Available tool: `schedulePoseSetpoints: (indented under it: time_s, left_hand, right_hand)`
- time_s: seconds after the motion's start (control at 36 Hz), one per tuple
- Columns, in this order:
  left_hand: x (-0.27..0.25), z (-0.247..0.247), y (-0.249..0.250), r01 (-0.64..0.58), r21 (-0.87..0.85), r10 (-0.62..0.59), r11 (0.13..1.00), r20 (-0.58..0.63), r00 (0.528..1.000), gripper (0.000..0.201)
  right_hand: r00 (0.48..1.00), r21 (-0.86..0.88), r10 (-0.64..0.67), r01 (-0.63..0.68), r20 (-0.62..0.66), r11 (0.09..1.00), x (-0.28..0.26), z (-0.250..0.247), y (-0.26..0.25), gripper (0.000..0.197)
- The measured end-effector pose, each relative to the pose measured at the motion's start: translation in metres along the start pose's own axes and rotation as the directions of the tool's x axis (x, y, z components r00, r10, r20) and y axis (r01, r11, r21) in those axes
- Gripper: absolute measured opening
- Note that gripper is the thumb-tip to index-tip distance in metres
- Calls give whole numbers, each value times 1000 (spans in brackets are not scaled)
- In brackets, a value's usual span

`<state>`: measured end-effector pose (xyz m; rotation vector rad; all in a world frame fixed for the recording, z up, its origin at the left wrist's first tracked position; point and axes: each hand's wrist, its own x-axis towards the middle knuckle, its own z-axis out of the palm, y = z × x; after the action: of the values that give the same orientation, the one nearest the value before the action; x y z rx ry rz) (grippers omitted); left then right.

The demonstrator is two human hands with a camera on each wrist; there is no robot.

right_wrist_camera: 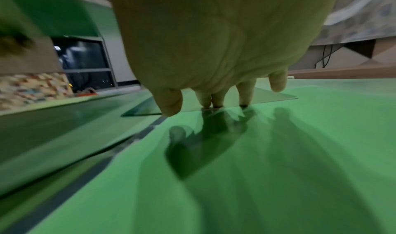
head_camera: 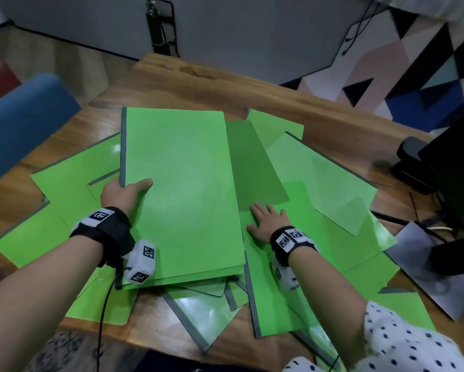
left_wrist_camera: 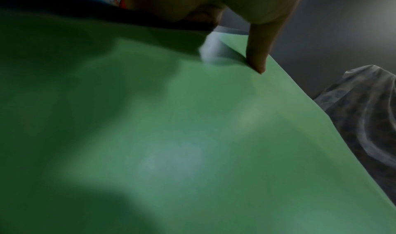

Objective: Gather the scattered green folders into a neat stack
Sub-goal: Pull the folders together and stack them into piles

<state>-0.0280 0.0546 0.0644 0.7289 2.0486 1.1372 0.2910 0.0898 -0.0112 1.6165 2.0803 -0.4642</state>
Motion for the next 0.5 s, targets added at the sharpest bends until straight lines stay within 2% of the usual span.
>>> schedulePoseSetpoints:
  time_s: [0.11,0.19,0.28,0.33,0.36,0.42,0.44,0.5]
  left_hand:
    - [-3,5,-5,40,4,-40,999,32,999,37]
    - [-9,11,-10,72,26,-73,997,44,996,46]
    - [-14,18,-12,95,54,-98,994,62,993,56]
    - [-18,23,-11,93,69,-98,993,70,993,61]
    - [-19,25,-11,87,76,-93,993,73,993,62]
    - [-20,28,-13,80,90,-87,993,77,993,61]
    - [-21,29,-14,77,93,-84,993,76,994,60]
    - [-22,28,-17,81,92,-87,992,63,994,56]
  right_hand:
    - [1000,17,-22,22,4,1000,-55,22,6,66]
    - [997,-7,-70,70,-9,998,-91,34,8,62]
    - [990,-12,-122,122,-66,992,-103,30,10,54]
    - [985,18,-100,103,-142,994,-95,20,12,49]
    - [981,46,-46,56,-187,997,-87,16,14,47]
    - [957,161,151,-112,-249,981,-68,10,17,50]
    - [930,249,275,-214,-244,945,-59,8,18,59]
    - [859,452,493,-390,-135,802,-43,2,21,88]
